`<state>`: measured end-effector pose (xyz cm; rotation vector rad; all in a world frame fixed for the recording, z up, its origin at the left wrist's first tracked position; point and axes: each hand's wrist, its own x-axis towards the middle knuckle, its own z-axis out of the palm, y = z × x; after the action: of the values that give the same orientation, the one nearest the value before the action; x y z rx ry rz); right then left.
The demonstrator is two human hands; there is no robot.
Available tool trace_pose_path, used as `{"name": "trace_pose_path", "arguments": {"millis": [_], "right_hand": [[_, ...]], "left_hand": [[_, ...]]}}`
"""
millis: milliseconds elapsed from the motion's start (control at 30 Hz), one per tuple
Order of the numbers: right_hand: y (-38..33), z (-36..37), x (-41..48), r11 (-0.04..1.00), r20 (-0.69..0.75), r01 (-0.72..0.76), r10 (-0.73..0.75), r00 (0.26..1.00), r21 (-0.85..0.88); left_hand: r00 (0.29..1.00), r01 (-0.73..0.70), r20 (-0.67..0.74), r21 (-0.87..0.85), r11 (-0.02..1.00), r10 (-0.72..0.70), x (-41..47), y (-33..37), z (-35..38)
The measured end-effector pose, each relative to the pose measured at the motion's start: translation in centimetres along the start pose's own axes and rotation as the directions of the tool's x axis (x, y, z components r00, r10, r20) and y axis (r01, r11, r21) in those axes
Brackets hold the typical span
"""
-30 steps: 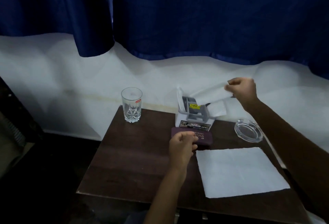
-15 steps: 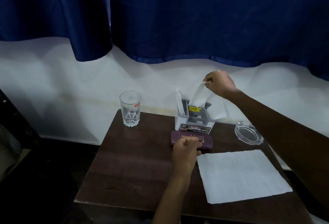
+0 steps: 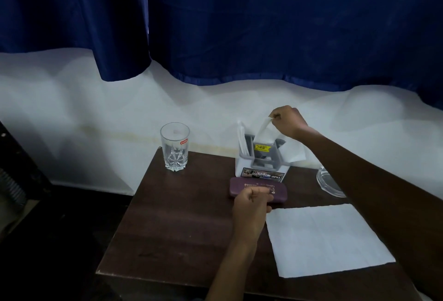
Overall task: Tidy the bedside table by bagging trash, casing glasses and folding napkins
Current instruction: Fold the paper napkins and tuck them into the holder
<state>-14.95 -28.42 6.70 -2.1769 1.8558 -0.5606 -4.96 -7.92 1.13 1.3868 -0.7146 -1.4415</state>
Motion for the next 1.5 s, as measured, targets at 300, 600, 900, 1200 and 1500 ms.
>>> {"name": "trace_pose_path", "arguments": {"millis": [300, 600, 900, 1200, 1500], "right_hand": [[-0.3, 0.8, 0.2, 0.999, 0.031, -0.010, 0.011, 0.999, -0.038], [-0.7, 1.2, 0.1, 0.982, 0.083, 0.044, -0.029, 0.996, -0.184], [-0.7, 1.5, -0.5, 0.932, 0.202, 0.135, -0.069, 0.977, -0.336], [0.4, 0.6, -0.7, 0.964, 0.045, 0.039, -0.029, 0.999, -0.263], [1.2, 1.6, -1.2, 0.945, 0.002, -0.010, 0.011, 1.000, -0.327]], "left_hand": [[1.000, -0.009, 0.003, 0.010, 1.000, 0.008, -0.1, 0.0, 0.0], [1.000, -0.014, 0.009, 0.026, 1.000, 0.014, 0.0, 0.1, 0.0], [1.000, -0.021, 0.017, 0.023, 1.000, 0.021, -0.1, 0.1, 0.0], [1.000, -0.017, 0.022, 0.023, 1.000, 0.017, -0.1, 0.1, 0.1], [0.998, -0.045, 0.038, 0.057, 0.997, 0.043, 0.2, -0.3, 0.1]]}}
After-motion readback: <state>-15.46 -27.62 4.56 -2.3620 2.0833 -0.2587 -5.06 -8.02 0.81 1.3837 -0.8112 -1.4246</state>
